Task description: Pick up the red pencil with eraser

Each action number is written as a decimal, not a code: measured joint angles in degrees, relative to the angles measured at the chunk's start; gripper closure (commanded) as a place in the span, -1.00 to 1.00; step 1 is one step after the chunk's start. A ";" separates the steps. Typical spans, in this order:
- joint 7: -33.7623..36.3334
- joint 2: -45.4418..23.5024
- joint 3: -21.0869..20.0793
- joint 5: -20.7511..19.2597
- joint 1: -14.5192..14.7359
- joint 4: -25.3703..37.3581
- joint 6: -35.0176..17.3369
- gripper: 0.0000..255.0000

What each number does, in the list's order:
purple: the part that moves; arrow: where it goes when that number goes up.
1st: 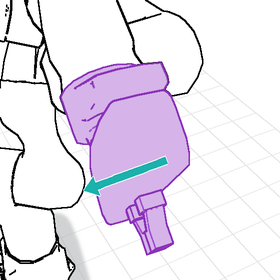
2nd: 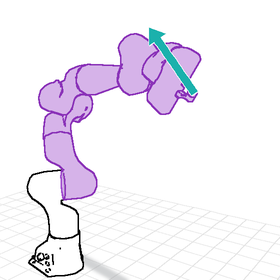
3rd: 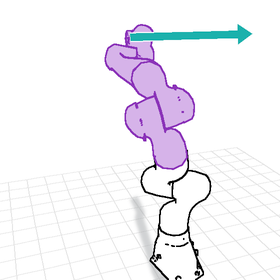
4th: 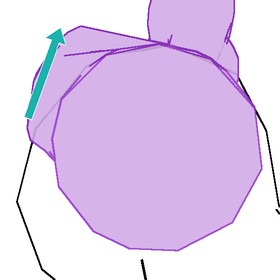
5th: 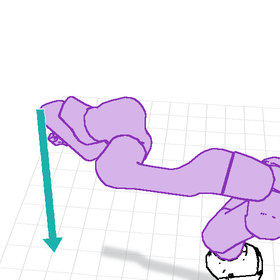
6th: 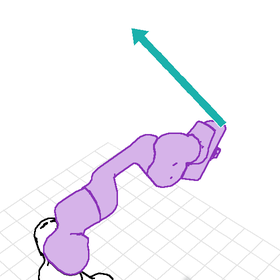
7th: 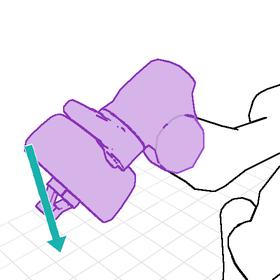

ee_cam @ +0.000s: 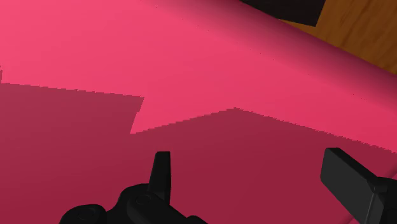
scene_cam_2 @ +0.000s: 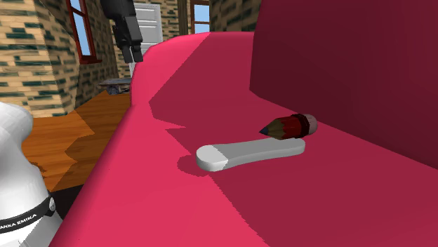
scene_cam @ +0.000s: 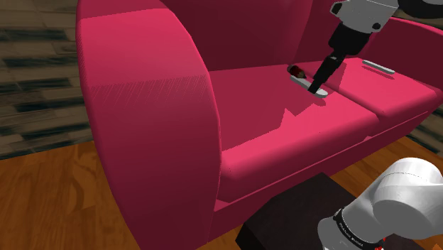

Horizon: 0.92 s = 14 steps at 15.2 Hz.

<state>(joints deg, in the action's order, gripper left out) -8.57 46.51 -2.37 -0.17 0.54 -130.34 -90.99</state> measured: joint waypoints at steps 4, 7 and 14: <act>-2.31 -2.62 2.34 -1.29 -0.79 0.66 -1.82 -1.00; -5.48 -5.63 5.48 -2.83 -1.76 1.87 -3.49 -1.00; -12.28 -16.12 12.17 -4.71 -3.27 7.41 -8.18 -1.00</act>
<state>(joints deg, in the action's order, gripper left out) -20.85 30.39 9.80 -4.89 -2.73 -122.93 -99.17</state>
